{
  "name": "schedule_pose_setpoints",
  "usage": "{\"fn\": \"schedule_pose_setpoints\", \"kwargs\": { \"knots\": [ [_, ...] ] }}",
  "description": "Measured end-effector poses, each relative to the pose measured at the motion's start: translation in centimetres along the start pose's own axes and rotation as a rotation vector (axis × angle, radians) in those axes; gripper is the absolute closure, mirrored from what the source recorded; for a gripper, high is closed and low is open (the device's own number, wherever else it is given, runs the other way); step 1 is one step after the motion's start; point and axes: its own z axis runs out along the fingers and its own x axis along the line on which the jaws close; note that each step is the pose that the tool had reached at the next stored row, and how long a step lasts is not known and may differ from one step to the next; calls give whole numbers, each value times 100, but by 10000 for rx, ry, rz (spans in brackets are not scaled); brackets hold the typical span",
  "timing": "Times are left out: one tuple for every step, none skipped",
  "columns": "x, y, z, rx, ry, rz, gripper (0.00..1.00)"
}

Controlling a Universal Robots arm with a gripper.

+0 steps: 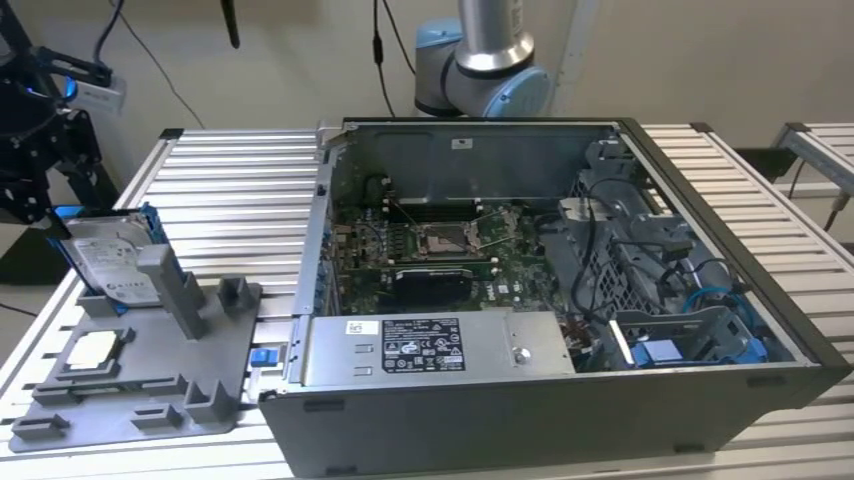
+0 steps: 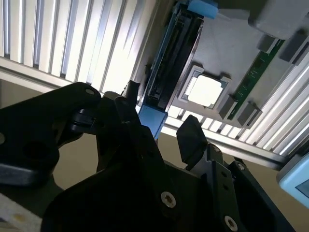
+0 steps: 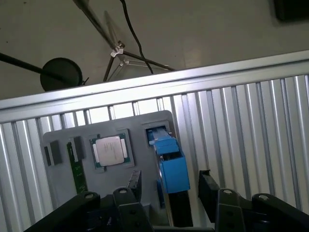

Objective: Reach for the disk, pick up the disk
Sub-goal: 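Pick up the disk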

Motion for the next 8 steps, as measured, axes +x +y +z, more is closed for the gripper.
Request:
{"fn": "schedule_pose_setpoints", "kwargs": {
  "knots": [
    [0,0,14,1,1,-55,0],
    [0,1,28,1,3,-124,0],
    [1,4,43,0,4,-188,0],
    [1,11,58,-1,6,-231,0],
    [2,22,74,-2,10,-240,0],
    [2,31,93,0,13,-241,0],
    [0,39,111,0,16,-241,0],
    [0,43,129,1,17,-246,0]
  ]
}}
